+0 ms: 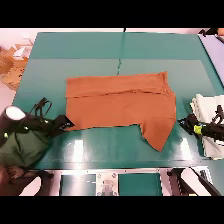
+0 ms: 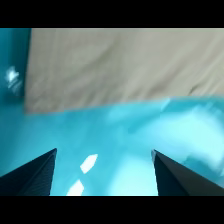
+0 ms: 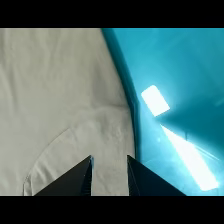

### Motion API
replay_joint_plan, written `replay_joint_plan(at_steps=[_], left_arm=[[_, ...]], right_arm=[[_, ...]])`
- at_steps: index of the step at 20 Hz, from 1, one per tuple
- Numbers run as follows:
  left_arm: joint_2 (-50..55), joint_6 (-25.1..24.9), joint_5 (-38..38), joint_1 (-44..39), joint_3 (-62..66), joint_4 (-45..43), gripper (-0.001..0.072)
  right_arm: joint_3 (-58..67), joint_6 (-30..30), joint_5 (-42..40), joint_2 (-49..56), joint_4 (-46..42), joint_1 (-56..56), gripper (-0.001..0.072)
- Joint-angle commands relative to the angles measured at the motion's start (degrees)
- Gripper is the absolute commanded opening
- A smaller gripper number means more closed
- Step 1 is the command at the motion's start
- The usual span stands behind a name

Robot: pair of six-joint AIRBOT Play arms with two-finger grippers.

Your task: Fold the shirts.

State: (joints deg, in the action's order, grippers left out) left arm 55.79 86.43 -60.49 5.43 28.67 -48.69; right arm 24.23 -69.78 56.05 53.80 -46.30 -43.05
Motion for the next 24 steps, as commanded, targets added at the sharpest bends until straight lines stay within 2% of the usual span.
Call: replay_joint_plan(at_steps=[1, 3, 5, 7, 10, 14, 16, 17, 18, 19, 20, 21, 24], left_arm=[[-3.93, -1.42, 15.37, -0.04, -10.45, 11.87, 0.0664], [-3.93, -1.38, 18.99, -0.04, -12.39, 13.29, 0.0664], [-3.93, -1.4, 20.31, -0.04, -13.7, 14.05, 0.0663], [-3.93, -1.4, 22.73, -0.04, -14.8, 15.82, 0.0663], [-3.48, -1.49, 26.6, -0.37, -16.26, 20.7, 0.0663], [2.84, -1.44, 37.09, -13.6, -16.26, 30.4, 0.0663], [4.09, -1.44, 38.97, -15.26, -16.28, 32.57, 0.0658], [3.72, -1.44, 39.06, -15.26, -16.28, 32.59, 0.0491], [3.69, -1.49, 38.75, -15.26, -15.85, 32.3, 0.0239], [3.67, -1.53, 38.75, -15.26, -15.67, 32.2, 0.0099], [3.72, -2.58, 38.62, -15.26, -15.37, 32.11, 0.0023], [3.69, -4.04, 38.66, -15.26, -14.93, 32.22, 0.0022], [3.69, -4.46, 39.06, -15.26, -13.9, 32.24, 0.0022]], right_arm=[[-1.97, -0.28, -1.73, -0.94, 2.43, -0.2, 0.0276], [-1.97, -0.28, -2.95, -0.92, 2.4, -0.2, 0.0316], [-1.97, -0.28, -3.85, -0.92, 2.38, -0.2, 0.0317], [-1.97, -0.31, -4.61, -0.92, 2.4, -0.2, 0.0364], [-1.99, -0.31, -4.66, -0.92, 2.4, -0.2, 0.0364], [-2.1, -0.31, -4.33, -0.92, 2.62, -0.2, 0.0364], [-2.1, -0.33, -3.06, -0.92, 2.62, -0.2, 0.0364], [-2.1, -0.33, -2.49, -0.92, 2.56, -0.2, 0.0364], [-2.1, -0.33, -1.99, -0.92, 2.58, -0.2, 0.0364], [-2.1, -0.33, -1.53, -0.92, 2.27, -0.22, 0.0364], [-2.1, -0.39, -0.92, -0.92, 1.38, -0.24, 0.0382], [-2.08, -1.79, -0.2, -0.92, -0.68, -0.39, 0.0428], [-2.08, -10.21, 4.24, -0.92, -10.88, -2.16, 0.0434]])
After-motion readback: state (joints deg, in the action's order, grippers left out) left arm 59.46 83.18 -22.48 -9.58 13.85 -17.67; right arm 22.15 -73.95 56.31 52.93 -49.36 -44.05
